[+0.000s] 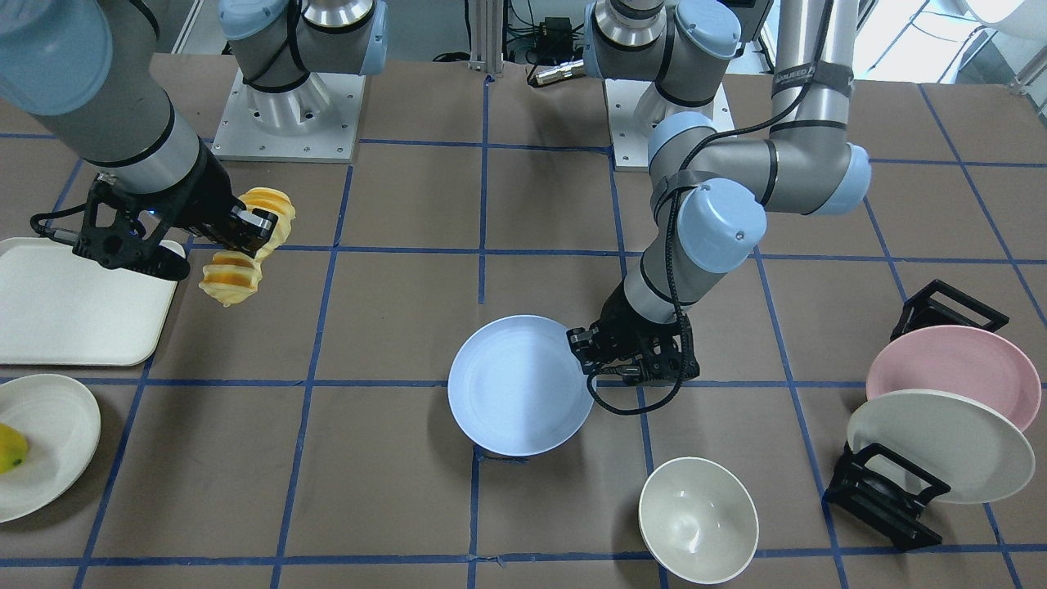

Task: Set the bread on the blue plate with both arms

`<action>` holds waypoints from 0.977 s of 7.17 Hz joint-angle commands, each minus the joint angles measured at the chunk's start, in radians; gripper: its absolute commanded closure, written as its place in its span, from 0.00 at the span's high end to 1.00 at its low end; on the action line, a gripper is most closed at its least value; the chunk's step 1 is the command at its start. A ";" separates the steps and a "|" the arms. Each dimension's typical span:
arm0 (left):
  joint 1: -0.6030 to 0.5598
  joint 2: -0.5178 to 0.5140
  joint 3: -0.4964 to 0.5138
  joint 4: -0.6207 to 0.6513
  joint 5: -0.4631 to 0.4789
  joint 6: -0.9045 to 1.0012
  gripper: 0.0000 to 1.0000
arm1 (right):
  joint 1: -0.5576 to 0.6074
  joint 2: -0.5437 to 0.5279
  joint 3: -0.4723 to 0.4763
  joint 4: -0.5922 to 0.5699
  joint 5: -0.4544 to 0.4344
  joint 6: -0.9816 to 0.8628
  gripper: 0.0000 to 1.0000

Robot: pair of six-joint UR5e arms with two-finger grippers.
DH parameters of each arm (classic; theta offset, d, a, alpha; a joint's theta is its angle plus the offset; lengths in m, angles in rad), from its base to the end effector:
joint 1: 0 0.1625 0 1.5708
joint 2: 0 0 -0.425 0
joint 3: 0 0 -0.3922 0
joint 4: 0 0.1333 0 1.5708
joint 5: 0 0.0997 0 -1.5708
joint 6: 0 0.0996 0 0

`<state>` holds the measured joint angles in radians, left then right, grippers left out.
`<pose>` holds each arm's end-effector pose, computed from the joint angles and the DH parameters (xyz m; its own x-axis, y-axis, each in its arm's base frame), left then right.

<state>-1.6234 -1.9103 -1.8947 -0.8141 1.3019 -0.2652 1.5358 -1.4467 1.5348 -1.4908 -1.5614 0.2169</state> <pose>-0.1889 -0.5496 0.2354 -0.9415 -0.1878 0.2797 -0.2015 0.9793 -0.0206 0.1158 -0.5293 0.4349 -0.9684 0.2477 0.0270 0.2487 0.9543 0.1654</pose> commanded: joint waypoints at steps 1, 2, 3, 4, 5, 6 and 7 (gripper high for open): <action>-0.012 -0.065 -0.063 0.147 -0.042 -0.017 0.00 | 0.003 0.006 0.001 -0.005 0.058 0.001 0.00; -0.021 -0.084 -0.063 0.151 -0.042 -0.019 0.00 | 0.007 0.011 0.008 -0.015 0.061 -0.010 0.00; -0.023 -0.084 -0.060 0.151 -0.059 -0.025 0.30 | 0.032 0.032 0.001 -0.034 0.061 0.004 0.00; -0.023 -0.072 -0.052 0.151 -0.062 -0.016 0.99 | 0.094 0.078 0.005 -0.125 0.060 0.021 0.00; -0.033 -0.040 -0.029 0.148 -0.006 -0.014 1.00 | 0.162 0.112 -0.007 -0.169 0.061 0.021 0.00; -0.030 -0.009 0.020 0.082 0.055 -0.011 1.00 | 0.203 0.139 -0.008 -0.215 0.055 0.022 0.00; -0.026 0.034 0.105 -0.127 0.059 -0.011 1.00 | 0.233 0.156 -0.012 -0.258 0.047 0.044 0.00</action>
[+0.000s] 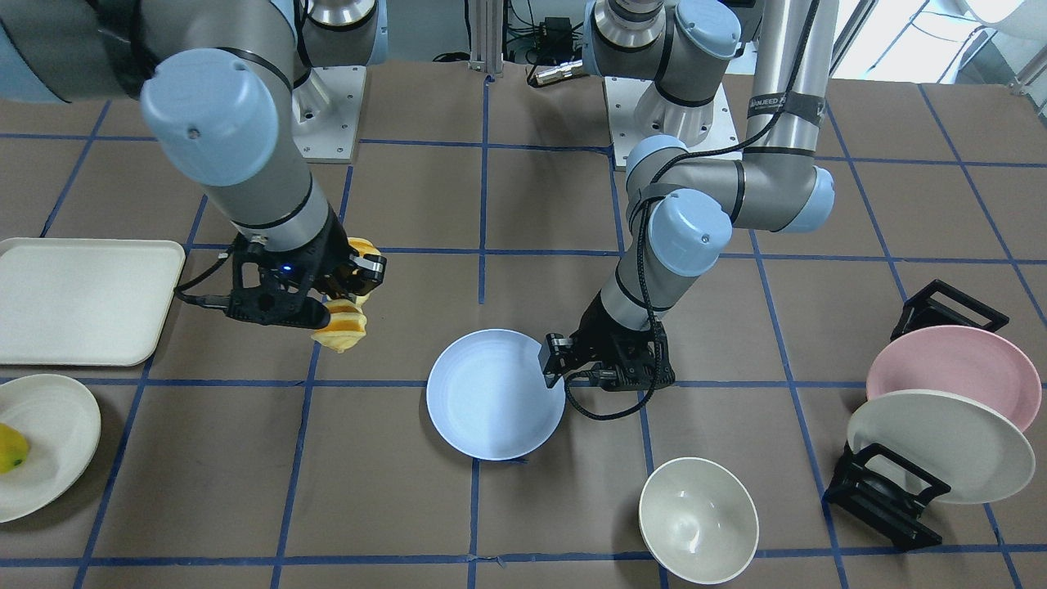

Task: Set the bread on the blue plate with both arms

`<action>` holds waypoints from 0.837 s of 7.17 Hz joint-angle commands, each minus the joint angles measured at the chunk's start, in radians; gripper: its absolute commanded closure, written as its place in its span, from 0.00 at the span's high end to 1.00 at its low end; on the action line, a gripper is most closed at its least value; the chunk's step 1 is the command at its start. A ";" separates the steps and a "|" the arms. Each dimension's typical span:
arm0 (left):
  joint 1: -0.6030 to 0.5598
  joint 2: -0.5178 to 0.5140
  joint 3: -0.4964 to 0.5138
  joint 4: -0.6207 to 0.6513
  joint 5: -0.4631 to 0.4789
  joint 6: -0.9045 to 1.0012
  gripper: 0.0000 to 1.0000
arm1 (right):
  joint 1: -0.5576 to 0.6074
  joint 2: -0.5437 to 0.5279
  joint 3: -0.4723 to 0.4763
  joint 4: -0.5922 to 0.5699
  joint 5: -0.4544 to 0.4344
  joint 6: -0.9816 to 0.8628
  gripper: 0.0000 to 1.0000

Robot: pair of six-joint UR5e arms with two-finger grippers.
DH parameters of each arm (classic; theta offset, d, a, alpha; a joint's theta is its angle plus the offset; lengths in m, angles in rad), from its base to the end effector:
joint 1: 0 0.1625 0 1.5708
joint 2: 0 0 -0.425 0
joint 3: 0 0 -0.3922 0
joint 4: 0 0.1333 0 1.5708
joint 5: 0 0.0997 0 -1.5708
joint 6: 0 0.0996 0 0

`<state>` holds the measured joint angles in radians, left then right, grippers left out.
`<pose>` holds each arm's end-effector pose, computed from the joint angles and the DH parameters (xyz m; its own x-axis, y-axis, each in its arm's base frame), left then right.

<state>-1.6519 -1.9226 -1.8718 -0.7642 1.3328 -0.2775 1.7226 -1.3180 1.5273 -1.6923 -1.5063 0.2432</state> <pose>-0.2026 -0.5568 0.2429 -0.9507 -0.1595 0.2660 -0.1876 0.9787 -0.0835 0.2259 -0.5527 0.3848 -0.9945 0.0961 -0.0412 0.0915 0.9907 0.1006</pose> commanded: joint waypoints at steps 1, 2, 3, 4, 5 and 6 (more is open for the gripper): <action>0.013 0.091 0.165 -0.412 0.064 0.001 1.00 | 0.061 0.043 -0.004 -0.058 0.004 0.040 0.00; 0.036 0.127 0.242 -0.589 0.072 0.004 1.00 | 0.071 0.089 -0.004 -0.091 0.006 0.042 0.00; 0.067 0.166 0.299 -0.718 0.112 0.038 1.00 | 0.095 0.136 -0.004 -0.157 0.008 0.088 0.00; 0.085 0.203 0.322 -0.816 0.165 0.072 1.00 | 0.136 0.161 -0.004 -0.199 0.006 0.131 0.00; 0.099 0.230 0.330 -0.837 0.172 0.083 1.00 | 0.162 0.189 -0.006 -0.233 0.008 0.168 0.00; 0.098 0.255 0.335 -0.833 0.198 0.112 1.00 | 0.185 0.216 -0.006 -0.283 0.008 0.186 0.00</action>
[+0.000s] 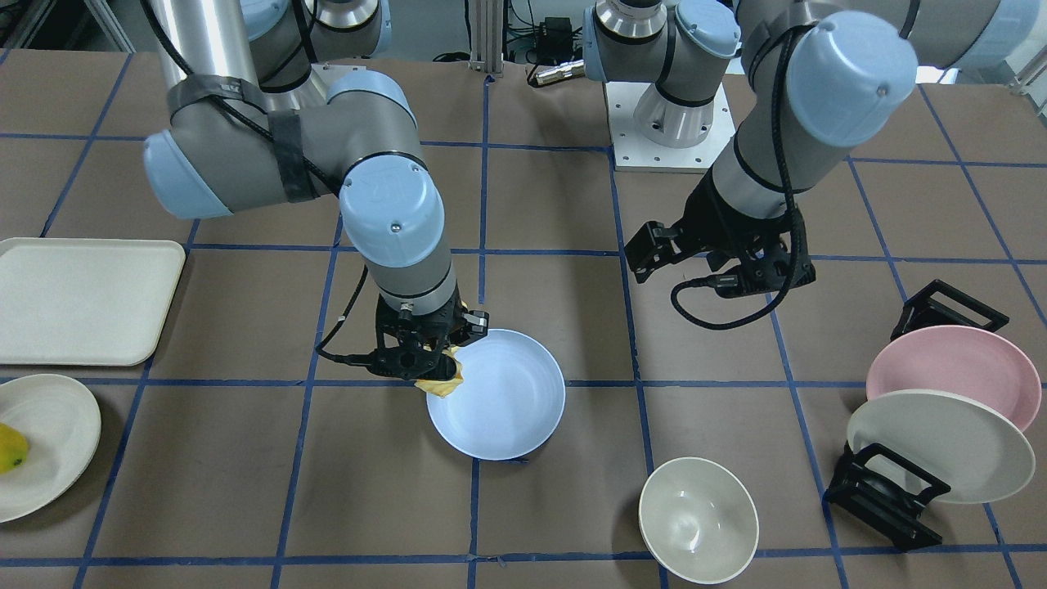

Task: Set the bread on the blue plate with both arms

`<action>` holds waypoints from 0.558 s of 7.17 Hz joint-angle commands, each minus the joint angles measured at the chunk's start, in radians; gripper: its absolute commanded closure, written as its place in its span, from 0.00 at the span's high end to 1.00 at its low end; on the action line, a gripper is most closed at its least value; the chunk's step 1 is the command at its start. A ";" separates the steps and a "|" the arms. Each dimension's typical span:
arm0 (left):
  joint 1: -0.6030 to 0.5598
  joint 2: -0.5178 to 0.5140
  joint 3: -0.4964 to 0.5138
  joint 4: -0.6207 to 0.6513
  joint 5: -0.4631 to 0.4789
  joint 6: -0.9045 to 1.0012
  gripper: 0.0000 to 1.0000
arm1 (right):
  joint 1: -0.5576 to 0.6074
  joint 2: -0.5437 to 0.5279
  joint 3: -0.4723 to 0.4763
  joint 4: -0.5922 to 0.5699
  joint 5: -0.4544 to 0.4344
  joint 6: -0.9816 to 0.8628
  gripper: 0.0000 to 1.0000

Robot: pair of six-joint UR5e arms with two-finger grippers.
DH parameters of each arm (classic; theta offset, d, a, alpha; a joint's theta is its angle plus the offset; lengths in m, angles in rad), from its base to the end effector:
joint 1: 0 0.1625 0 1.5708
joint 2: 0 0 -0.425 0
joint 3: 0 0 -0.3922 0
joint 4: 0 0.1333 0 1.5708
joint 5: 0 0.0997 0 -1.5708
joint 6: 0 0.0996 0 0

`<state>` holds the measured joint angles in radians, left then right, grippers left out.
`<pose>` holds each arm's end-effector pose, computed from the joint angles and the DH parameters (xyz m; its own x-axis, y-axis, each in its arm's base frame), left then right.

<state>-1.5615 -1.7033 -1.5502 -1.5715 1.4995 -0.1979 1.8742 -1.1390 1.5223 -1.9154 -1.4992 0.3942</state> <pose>-0.1354 -0.5351 0.4301 -0.9761 -0.2123 0.0473 -0.2051 0.9708 0.1241 0.3244 -0.5663 0.2987 -0.9943 0.0935 -0.0511 0.0903 0.9939 0.0632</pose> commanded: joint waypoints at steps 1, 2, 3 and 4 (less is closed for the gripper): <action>0.001 0.043 0.012 -0.024 0.072 0.050 1.00 | 0.052 0.068 -0.001 -0.120 0.000 0.040 0.00; 0.000 0.045 0.015 -0.010 0.074 0.052 1.00 | 0.059 0.096 0.001 -0.164 0.000 0.052 0.00; -0.002 0.044 0.015 0.008 0.074 0.052 1.00 | 0.077 0.106 0.001 -0.174 0.000 0.055 0.00; 0.001 0.043 0.024 0.008 0.071 0.054 1.00 | 0.088 0.120 0.010 -0.169 -0.001 0.066 0.10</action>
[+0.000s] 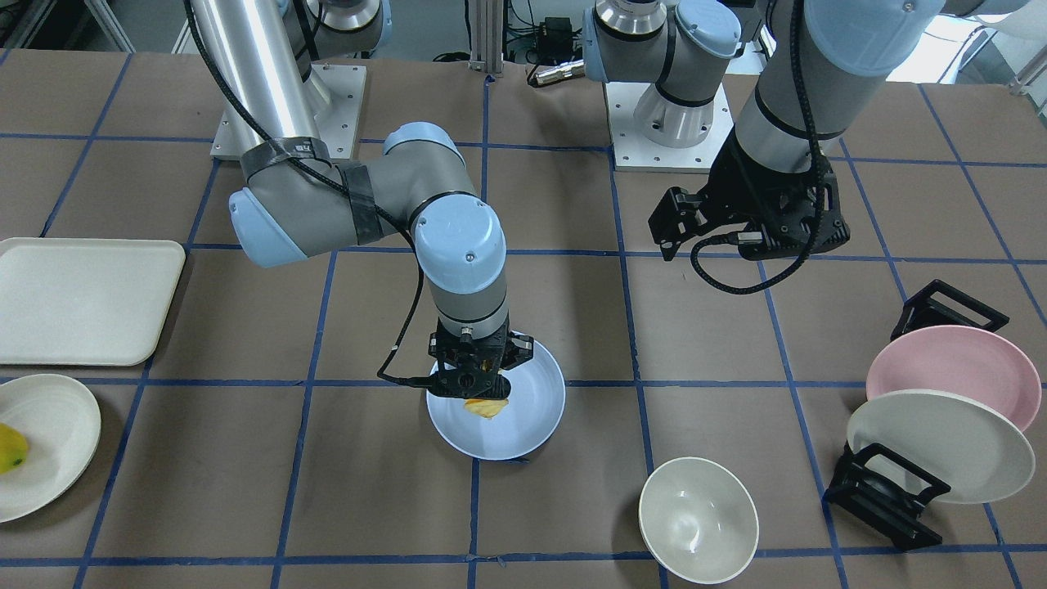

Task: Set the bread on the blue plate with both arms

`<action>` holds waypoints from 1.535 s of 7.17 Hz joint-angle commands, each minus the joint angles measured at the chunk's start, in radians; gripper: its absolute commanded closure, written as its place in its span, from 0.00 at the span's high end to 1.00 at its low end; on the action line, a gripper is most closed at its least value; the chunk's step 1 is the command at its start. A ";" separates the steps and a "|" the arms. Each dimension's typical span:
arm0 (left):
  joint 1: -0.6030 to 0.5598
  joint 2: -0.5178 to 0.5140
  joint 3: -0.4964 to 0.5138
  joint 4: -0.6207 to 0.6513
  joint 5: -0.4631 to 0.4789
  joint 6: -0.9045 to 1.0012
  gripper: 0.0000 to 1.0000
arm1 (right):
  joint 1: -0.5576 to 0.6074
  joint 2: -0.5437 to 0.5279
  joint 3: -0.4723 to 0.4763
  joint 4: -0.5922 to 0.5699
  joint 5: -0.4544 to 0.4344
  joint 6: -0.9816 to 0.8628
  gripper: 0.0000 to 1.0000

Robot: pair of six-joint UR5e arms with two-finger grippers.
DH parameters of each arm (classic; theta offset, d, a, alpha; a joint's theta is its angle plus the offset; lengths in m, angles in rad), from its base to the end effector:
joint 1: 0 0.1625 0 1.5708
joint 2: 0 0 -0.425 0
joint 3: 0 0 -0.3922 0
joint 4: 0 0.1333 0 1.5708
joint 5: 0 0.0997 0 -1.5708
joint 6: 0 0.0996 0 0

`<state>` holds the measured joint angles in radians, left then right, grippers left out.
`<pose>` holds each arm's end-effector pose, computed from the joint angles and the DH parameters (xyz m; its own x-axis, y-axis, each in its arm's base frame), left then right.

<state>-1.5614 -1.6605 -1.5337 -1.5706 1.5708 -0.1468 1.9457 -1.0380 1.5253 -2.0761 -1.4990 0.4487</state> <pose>-0.1284 -0.5253 0.4605 -0.9878 -0.1554 -0.0077 -0.1556 0.9865 0.0518 0.3738 -0.5664 0.2474 -0.9947 0.0734 -0.0724 0.0725 0.9973 0.0149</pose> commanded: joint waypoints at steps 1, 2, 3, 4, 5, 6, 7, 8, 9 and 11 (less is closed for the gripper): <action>-0.002 -0.011 0.030 -0.005 0.002 0.006 1.00 | 0.016 0.021 0.018 -0.007 0.000 0.036 0.52; -0.002 -0.013 0.040 -0.005 0.003 0.006 1.00 | 0.016 0.018 0.018 -0.009 0.000 0.041 1.00; -0.003 -0.004 0.041 -0.005 0.003 0.006 1.00 | 0.015 0.015 0.015 -0.009 0.002 0.041 1.00; -0.003 -0.005 0.040 -0.006 0.003 0.007 1.00 | 0.015 0.013 0.007 -0.007 0.003 0.041 1.00; -0.005 -0.005 0.040 -0.006 0.003 0.007 1.00 | 0.012 0.012 0.004 -0.007 0.002 0.030 1.00; -0.002 0.004 0.041 -0.006 0.005 0.007 1.00 | 0.000 0.007 0.003 -0.007 0.002 0.025 1.00; -0.002 0.002 0.041 -0.006 0.005 0.007 1.00 | -0.016 -0.013 0.001 -0.004 -0.001 0.004 1.00; -0.002 0.002 0.041 -0.006 0.005 0.007 1.00 | -0.057 -0.045 0.010 0.013 -0.003 -0.049 1.00; -0.002 0.002 0.041 -0.006 0.005 0.007 1.00 | -0.124 -0.089 0.007 0.086 -0.001 -0.109 1.00; 0.000 0.005 0.040 -0.006 0.005 0.007 1.00 | -0.290 -0.199 0.006 0.227 -0.003 -0.298 1.00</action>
<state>-1.5621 -1.6562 -1.4934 -1.5769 1.5754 -0.1396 1.7557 -1.1705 1.5315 -1.9326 -1.5001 0.2586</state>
